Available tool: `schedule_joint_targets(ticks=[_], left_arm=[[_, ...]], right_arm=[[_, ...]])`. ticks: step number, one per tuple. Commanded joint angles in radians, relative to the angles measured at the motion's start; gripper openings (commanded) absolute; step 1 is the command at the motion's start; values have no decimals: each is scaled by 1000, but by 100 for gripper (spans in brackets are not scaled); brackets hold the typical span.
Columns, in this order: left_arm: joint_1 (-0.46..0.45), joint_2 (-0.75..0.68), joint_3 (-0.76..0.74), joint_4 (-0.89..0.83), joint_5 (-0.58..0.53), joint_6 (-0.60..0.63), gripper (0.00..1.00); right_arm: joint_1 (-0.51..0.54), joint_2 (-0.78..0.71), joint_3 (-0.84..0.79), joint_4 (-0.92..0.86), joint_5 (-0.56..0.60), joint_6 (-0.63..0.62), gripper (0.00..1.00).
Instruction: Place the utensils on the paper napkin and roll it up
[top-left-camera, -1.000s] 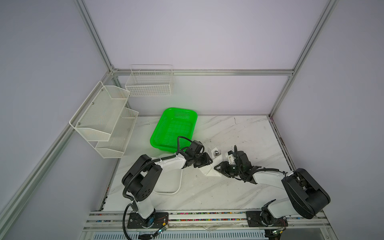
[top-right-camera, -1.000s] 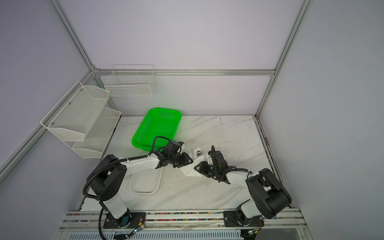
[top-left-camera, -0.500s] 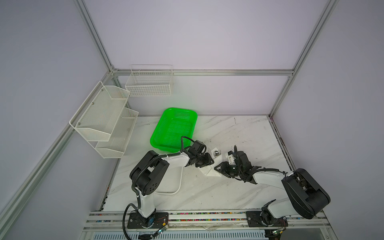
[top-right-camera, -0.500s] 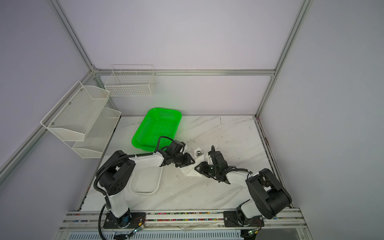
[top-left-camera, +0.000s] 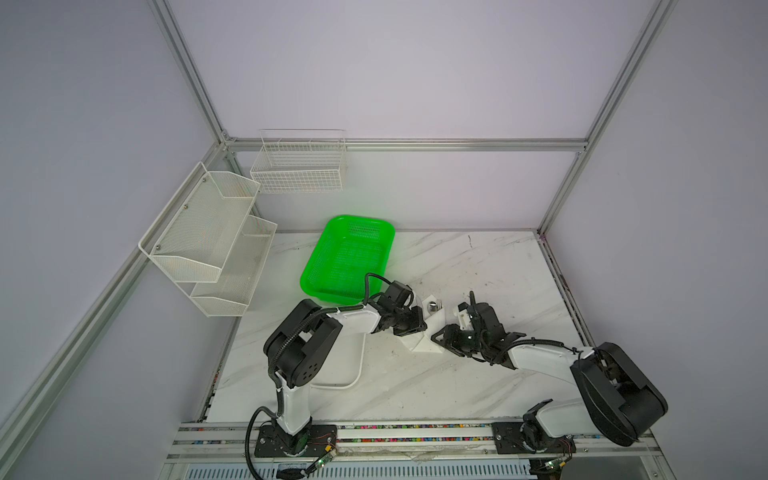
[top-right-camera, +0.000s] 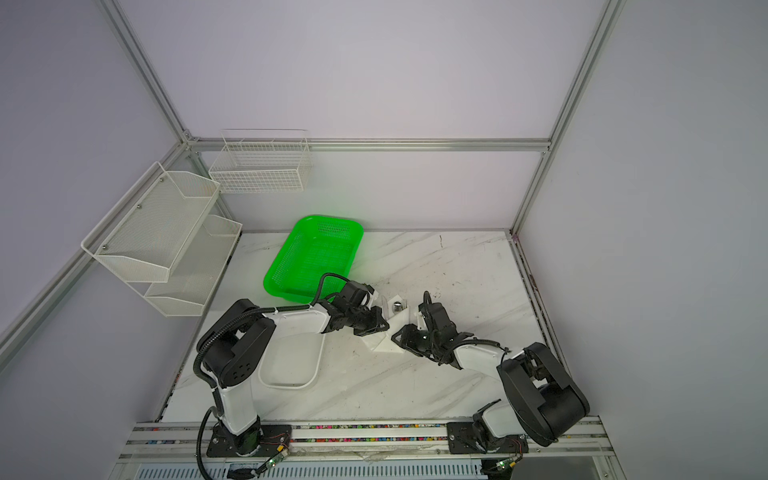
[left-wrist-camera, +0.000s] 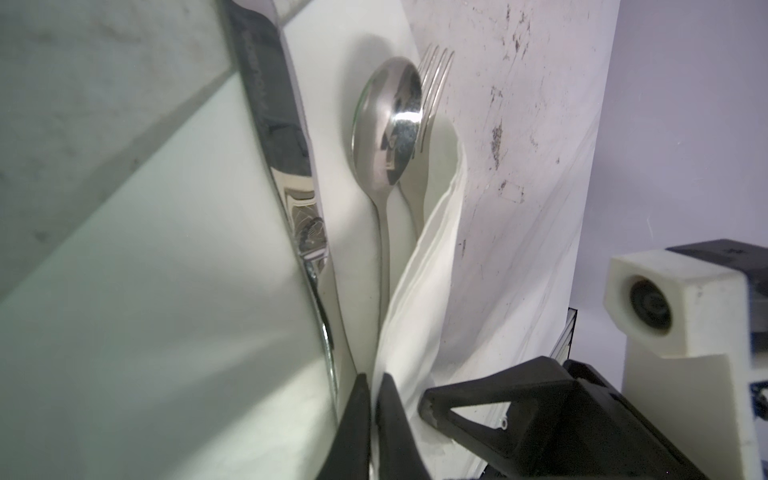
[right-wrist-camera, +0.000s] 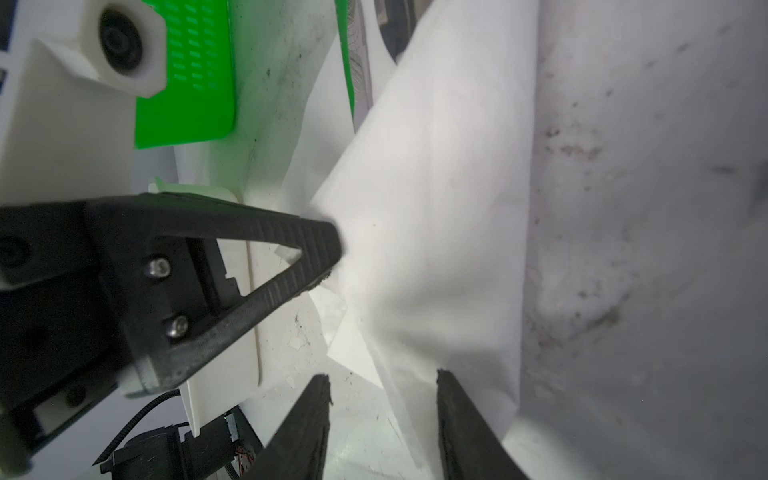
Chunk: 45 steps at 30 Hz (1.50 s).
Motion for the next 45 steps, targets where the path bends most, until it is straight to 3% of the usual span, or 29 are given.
schedule_joint_targets(ticks=[1, 5, 13, 16, 22, 25, 31, 35, 39, 45], left_arm=[[5, -33, 31, 41, 29, 15, 6], [5, -61, 0, 48, 31, 12, 5], [4, -75, -26, 17, 4, 7, 1], [4, -81, -39, 6, -6, 7, 1], [2, -65, -47, 1, -1, 9, 0], [3, -70, -39, -54, -49, 23, 0], [0, -68, -39, -63, -52, 36, 0], [-1, -59, -38, -63, -48, 36, 0], [-1, -59, -39, -60, -51, 36, 1], [-2, -53, -25, -58, -44, 41, 1]], right_arm=[[5, -81, 17, -109, 109, -7, 45], [-37, -141, 26, -230, 257, 17, 44], [-56, -222, -21, -245, 363, 74, 33], [-56, -230, -23, -232, 326, 51, 32], [-56, -201, -7, -161, 138, -62, 33], [-57, -185, -11, -160, 112, -83, 33], [-57, -139, -31, -109, 48, -69, 30], [-57, -88, -52, -20, -93, -81, 27], [-57, -27, -49, -22, -105, -88, 20], [-57, 43, -51, 9, -114, -90, 18]])
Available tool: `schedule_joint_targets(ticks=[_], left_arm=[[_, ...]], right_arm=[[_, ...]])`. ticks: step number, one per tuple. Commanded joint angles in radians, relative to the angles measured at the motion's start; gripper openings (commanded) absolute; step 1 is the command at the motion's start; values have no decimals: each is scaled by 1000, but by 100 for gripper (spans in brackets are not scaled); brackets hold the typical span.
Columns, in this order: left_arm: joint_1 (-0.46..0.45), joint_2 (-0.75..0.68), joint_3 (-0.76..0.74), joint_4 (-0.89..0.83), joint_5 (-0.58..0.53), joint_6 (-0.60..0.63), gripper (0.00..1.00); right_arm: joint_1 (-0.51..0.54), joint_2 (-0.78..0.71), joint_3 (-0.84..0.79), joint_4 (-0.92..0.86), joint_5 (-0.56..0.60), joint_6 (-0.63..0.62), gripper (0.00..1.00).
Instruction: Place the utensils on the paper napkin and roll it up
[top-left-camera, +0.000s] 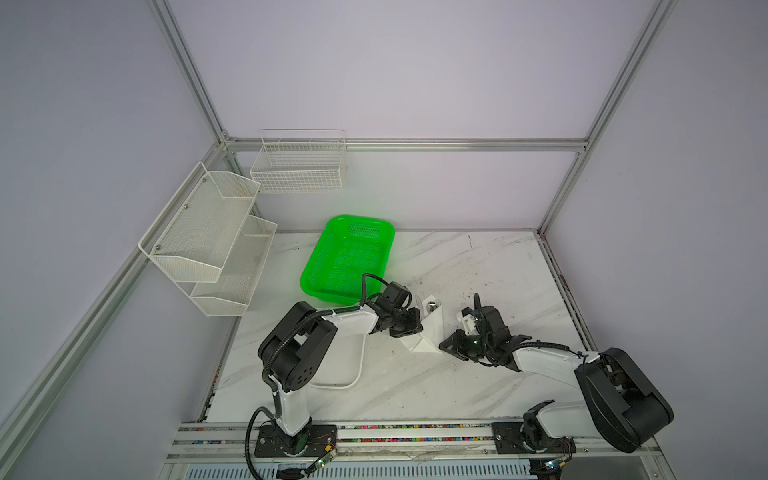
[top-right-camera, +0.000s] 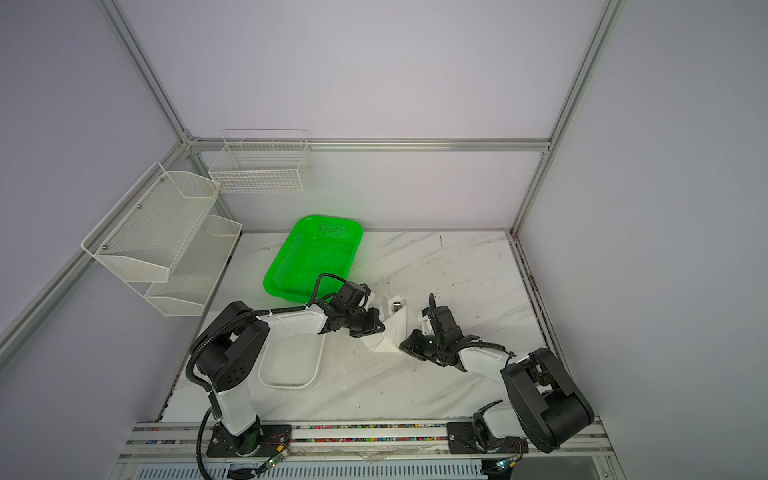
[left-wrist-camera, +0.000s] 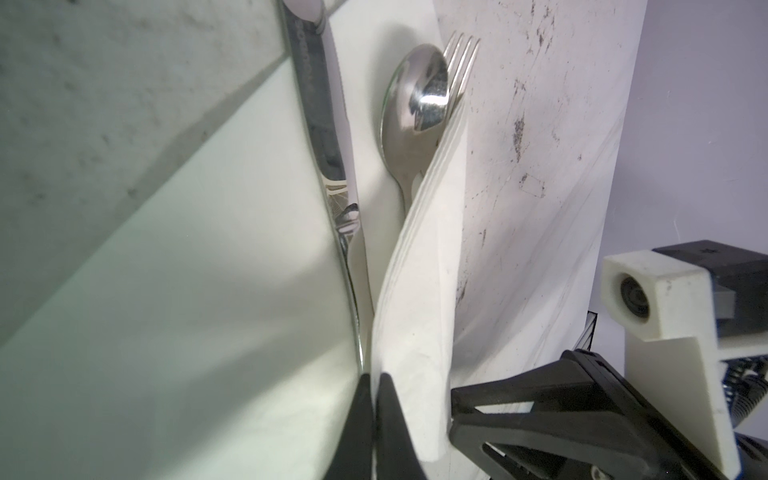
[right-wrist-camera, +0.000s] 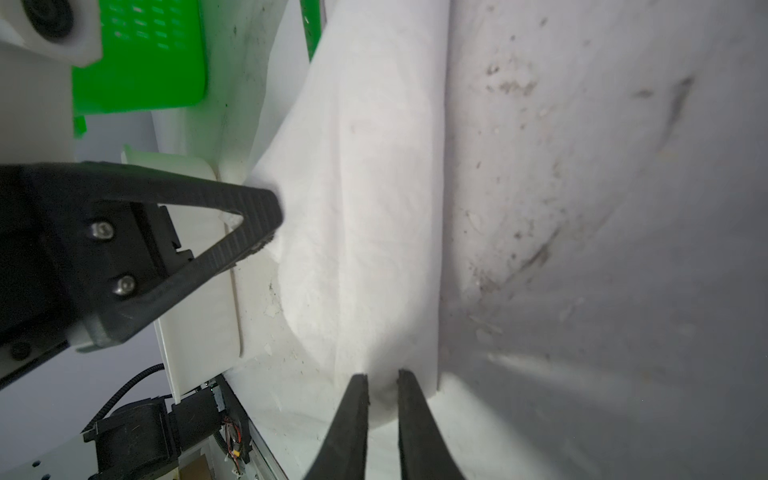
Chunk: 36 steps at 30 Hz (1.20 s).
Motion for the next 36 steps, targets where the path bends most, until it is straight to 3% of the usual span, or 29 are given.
schedule_joint_targets(ticks=[1, 9, 13, 20, 27, 36], left_arm=[[-3, -11, -5, 8, 2, 27, 1], [-2, -16, -3, -4, -9, 29, 1], [-3, -18, 4, -20, -17, 38, 1], [0, 1, 52, -32, -13, 62, 1], [4, 28, 102, -67, -23, 101, 2], [13, 38, 133, -77, -28, 147, 2]], right_arm=[[-2, 40, -12, 40, -28, -15, 18], [-3, 48, -3, -34, -7, -52, 18], [-3, -30, 24, -90, 36, -50, 19], [3, -17, 33, 14, -62, 1, 19], [18, 57, 44, 23, -37, 8, 19], [20, 24, 19, 45, -3, 56, 20]])
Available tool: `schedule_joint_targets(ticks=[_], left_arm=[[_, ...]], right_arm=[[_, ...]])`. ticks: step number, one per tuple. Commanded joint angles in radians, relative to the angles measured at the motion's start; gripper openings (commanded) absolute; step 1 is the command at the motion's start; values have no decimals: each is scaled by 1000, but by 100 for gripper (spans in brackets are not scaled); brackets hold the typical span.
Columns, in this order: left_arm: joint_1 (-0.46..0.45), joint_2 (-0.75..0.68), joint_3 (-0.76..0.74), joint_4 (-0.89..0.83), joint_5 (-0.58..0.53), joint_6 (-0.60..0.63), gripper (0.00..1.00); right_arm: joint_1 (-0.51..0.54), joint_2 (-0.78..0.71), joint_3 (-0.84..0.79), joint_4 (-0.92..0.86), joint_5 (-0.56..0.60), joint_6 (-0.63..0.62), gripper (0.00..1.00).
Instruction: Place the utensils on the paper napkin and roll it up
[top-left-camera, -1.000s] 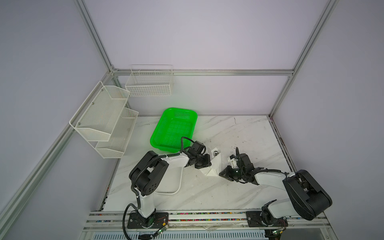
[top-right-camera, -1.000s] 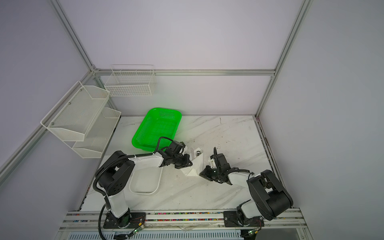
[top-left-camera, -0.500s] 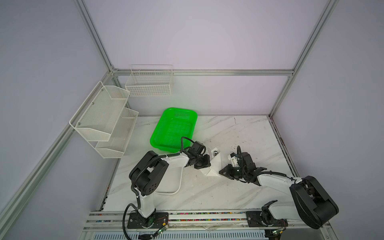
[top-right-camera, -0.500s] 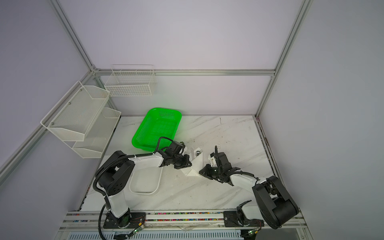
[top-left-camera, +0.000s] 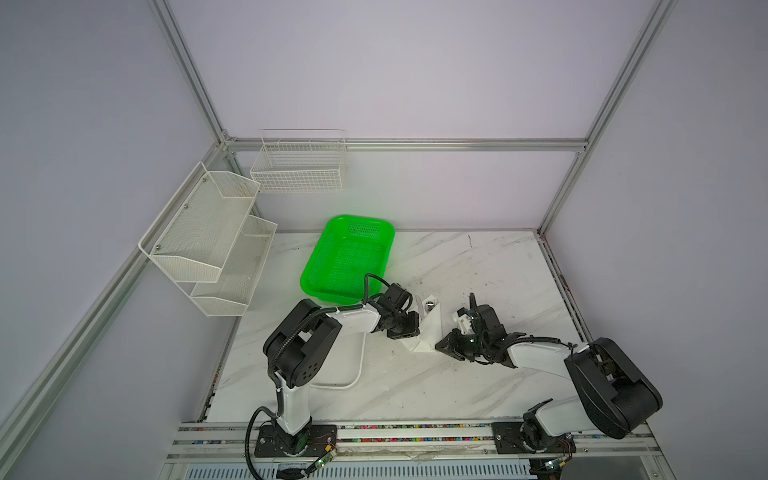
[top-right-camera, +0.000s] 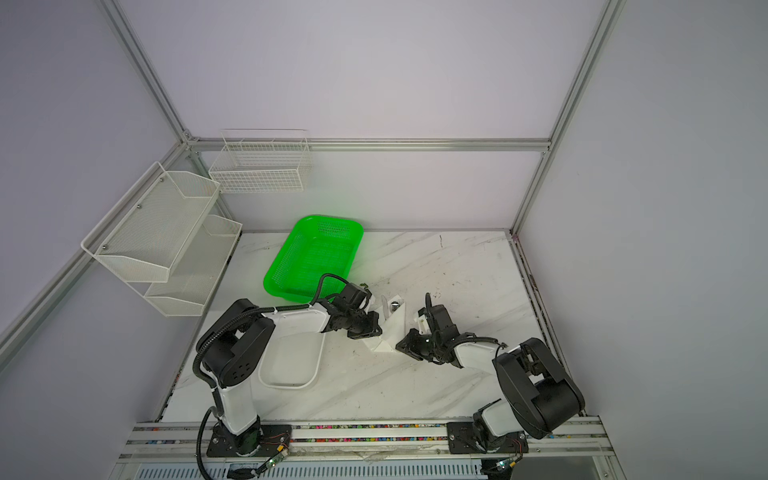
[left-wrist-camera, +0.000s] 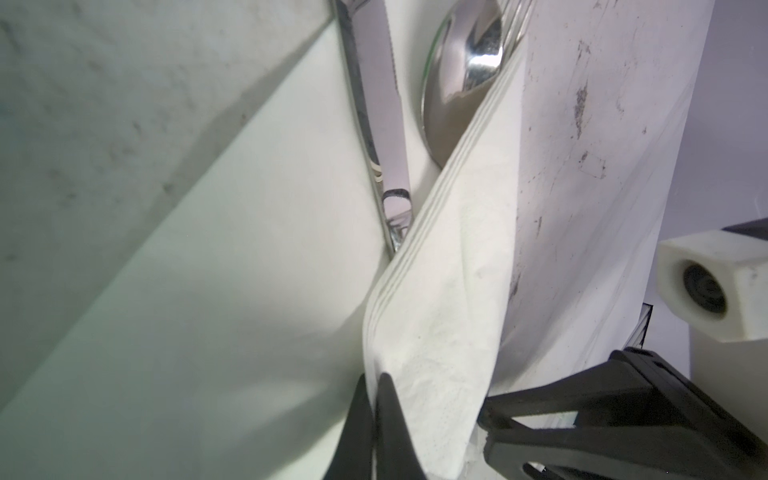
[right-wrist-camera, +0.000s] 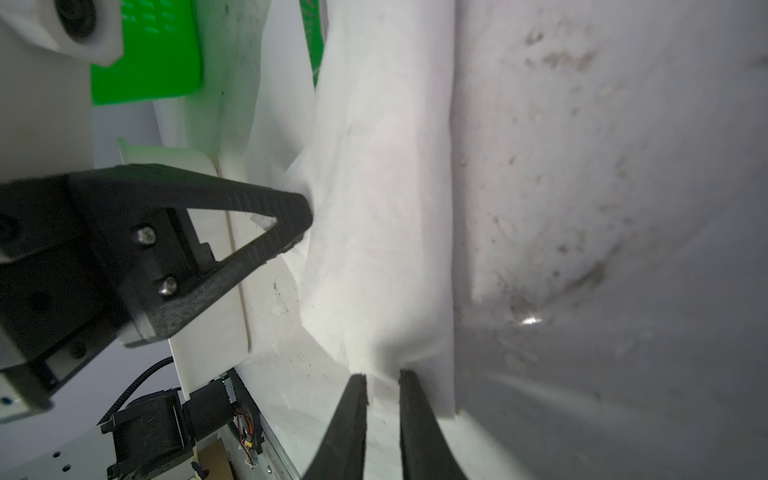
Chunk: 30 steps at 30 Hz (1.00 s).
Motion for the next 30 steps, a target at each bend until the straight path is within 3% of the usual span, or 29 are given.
schedule_joint_targets(ticks=[1, 9, 19, 26, 30], left_arm=[[11, 0, 110, -2, -4, 50, 2], [16, 11, 134, -9, -4, 92, 3], [16, 22, 133, -25, -11, 94, 3], [16, 29, 135, -30, -17, 104, 3], [18, 30, 138, -38, -20, 108, 3]], right_arm=[[7, -44, -5, 7, 42, 23, 20], [7, -129, -42, 70, 47, 98, 20], [58, -27, 7, 82, 4, 72, 19], [65, 52, 4, 83, 44, 67, 19], [65, 11, 21, 23, 56, 45, 20]])
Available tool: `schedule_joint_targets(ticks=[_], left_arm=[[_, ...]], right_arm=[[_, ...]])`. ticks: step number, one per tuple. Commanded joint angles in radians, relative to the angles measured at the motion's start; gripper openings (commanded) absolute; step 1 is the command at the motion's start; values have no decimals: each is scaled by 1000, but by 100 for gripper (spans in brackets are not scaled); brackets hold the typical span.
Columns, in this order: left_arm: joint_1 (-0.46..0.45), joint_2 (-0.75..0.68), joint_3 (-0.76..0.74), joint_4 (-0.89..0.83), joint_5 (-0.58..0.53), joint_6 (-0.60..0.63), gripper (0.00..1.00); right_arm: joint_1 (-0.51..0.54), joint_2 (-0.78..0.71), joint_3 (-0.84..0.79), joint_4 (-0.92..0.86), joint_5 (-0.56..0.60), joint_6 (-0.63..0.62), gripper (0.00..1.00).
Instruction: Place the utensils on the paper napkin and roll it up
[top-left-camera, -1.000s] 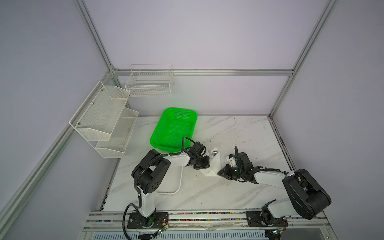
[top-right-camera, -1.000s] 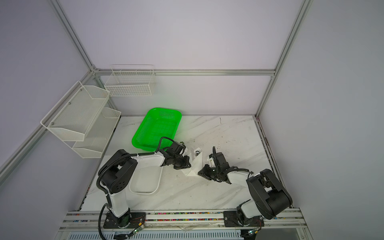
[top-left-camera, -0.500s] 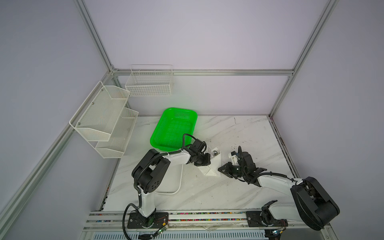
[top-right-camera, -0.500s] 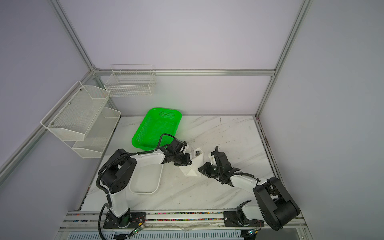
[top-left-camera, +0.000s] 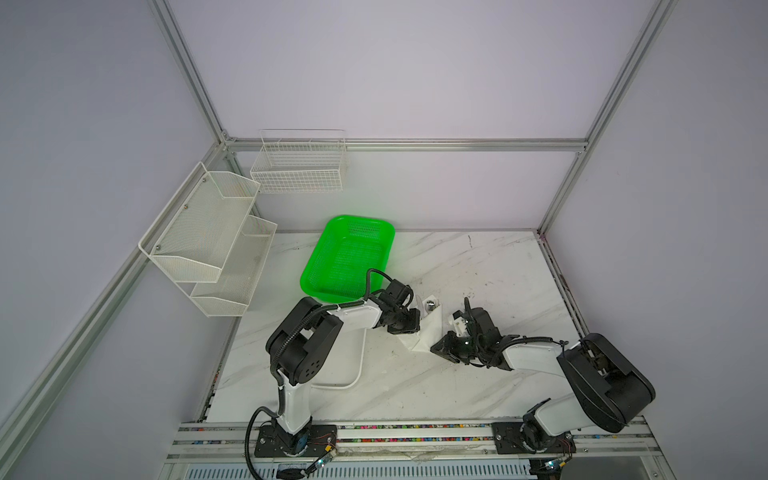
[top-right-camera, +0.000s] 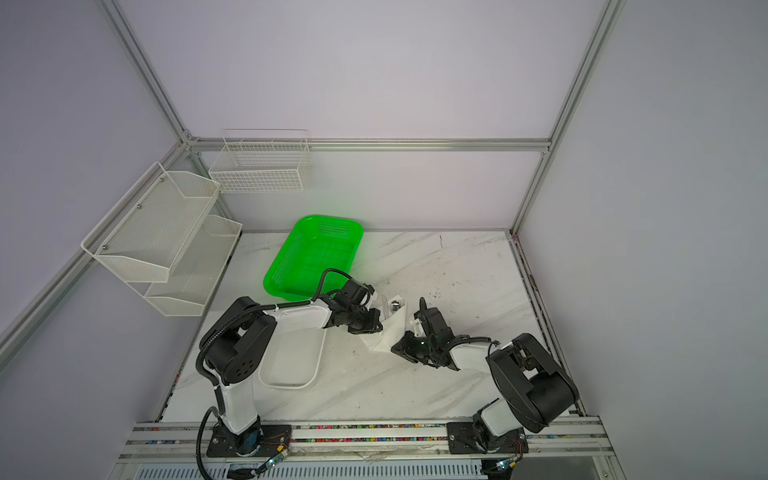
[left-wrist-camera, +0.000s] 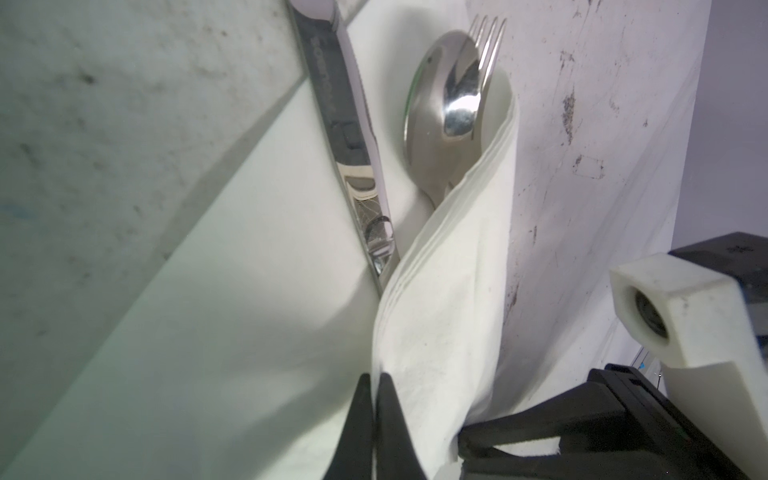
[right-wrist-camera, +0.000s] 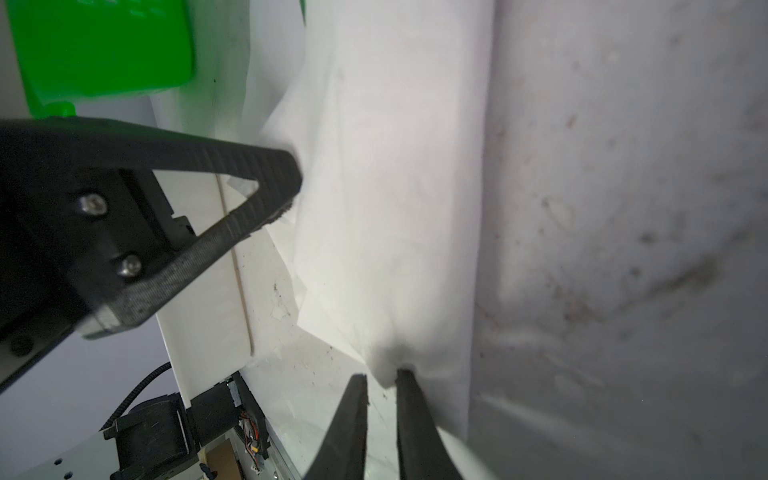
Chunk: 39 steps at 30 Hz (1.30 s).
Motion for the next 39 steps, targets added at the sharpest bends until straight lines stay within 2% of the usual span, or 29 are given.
schedule_joint_targets(ticks=[1, 7, 13, 16, 19, 23, 27, 28, 31, 34, 36, 39], left_arm=[[7, 7, 87, -1, -10, 28, 3], [9, 9, 99, -5, -6, 30, 3], [10, 11, 102, -4, 0, 36, 3], [12, 11, 104, -4, 0, 38, 3], [12, 11, 102, -5, 0, 39, 3], [13, 15, 106, 0, 0, 39, 3], [12, 17, 110, -1, 2, 36, 3], [13, 15, 109, -4, 1, 36, 3], [13, 7, 102, -20, -10, 36, 3], [13, 3, 86, -7, 22, 21, 2], [13, -1, 79, -7, 38, 7, 2], [13, -14, 54, 4, 25, 5, 2]], right_arm=[[5, -56, 35, -67, 45, -26, 20], [5, -159, 59, -102, 129, 5, 20], [5, -196, 57, -159, 327, 105, 20], [5, -229, 50, -199, 390, 158, 20], [5, -266, 60, -228, 404, 147, 20], [5, -253, 83, -189, 281, 38, 20], [7, -172, 110, -151, 197, 17, 19], [7, -160, 116, -165, 214, 20, 19], [7, -174, 142, -288, 362, 62, 17], [6, -268, 122, -332, 487, 162, 17], [5, -351, 81, -287, 496, 163, 17], [5, -423, 27, -189, 440, 165, 14]])
